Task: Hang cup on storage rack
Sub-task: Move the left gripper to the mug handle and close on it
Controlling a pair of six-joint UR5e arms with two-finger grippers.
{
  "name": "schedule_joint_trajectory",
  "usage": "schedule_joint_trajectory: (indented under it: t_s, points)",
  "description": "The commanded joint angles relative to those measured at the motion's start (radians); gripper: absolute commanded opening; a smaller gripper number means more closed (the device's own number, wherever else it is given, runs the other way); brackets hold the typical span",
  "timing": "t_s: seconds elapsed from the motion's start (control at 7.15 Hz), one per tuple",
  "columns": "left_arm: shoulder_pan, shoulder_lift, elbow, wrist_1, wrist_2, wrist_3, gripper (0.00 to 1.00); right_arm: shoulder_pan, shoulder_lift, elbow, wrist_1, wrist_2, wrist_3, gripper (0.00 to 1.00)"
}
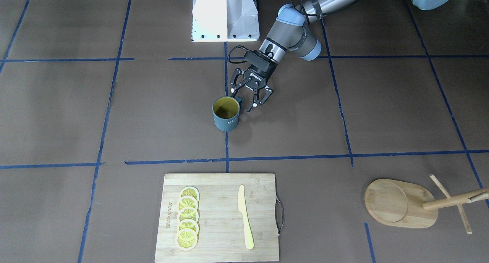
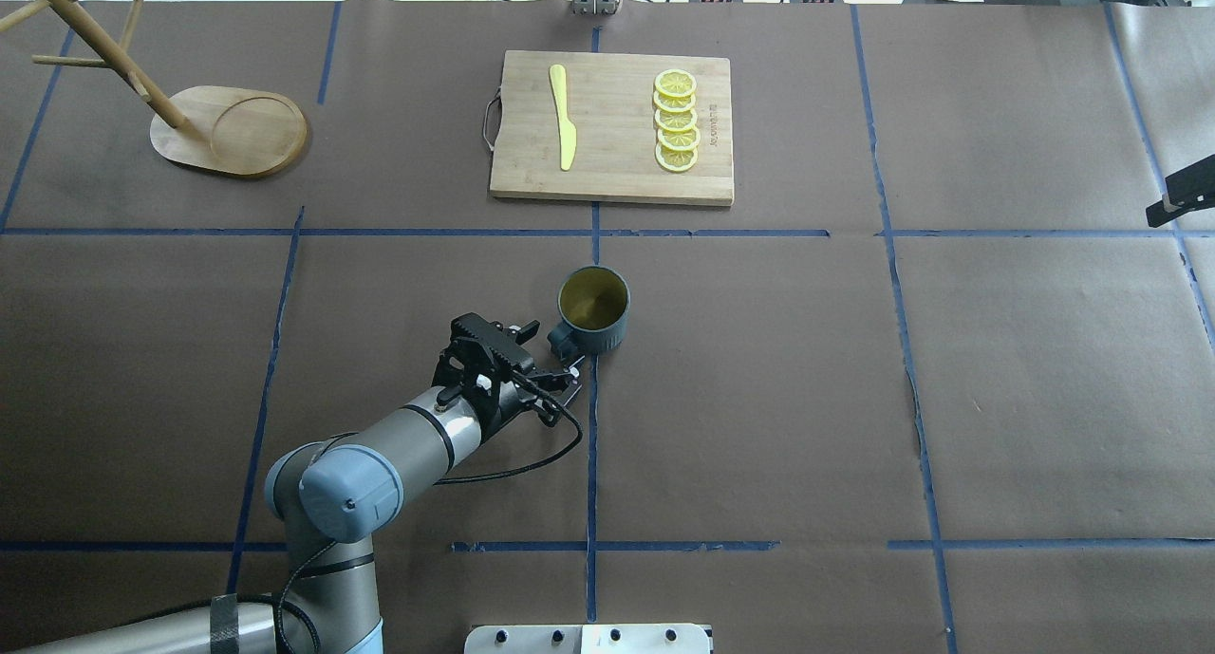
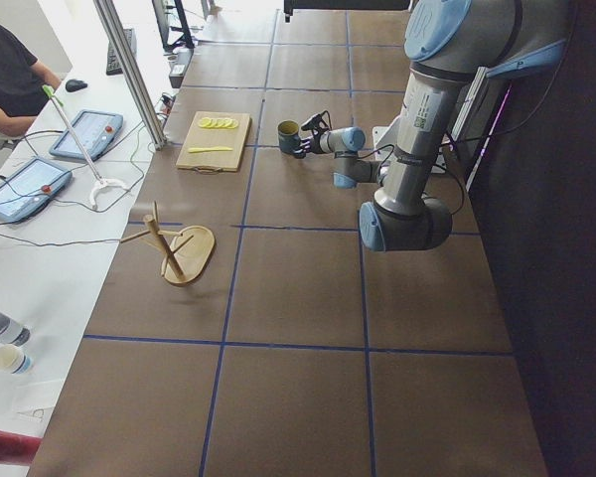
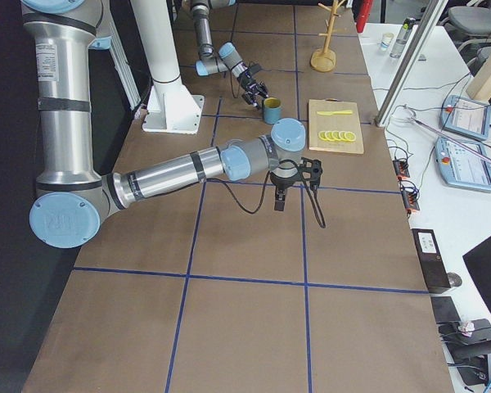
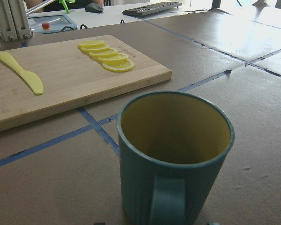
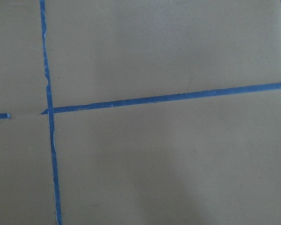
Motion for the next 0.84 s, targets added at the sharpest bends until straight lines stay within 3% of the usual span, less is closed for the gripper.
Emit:
schedule_joint_trajectory:
  t_s: [0.0,0.28,0.7]
  points:
    - [-0.001,0.000,0.003,0.001,-0.002,0.000,0.56,0.000,0.000,0.001,0.000,-0.001,0.000,1.00]
    - [-0.003,0.000,0.003,0.001,-0.002,0.000,0.50,0.000,0.000,0.001,0.000,-0.002,0.000,1.00]
    - [-0.004,-0.002,0.003,0.001,-0.003,0.000,0.27,0.000,0.000,-0.001,0.000,-0.002,0.000,1.00]
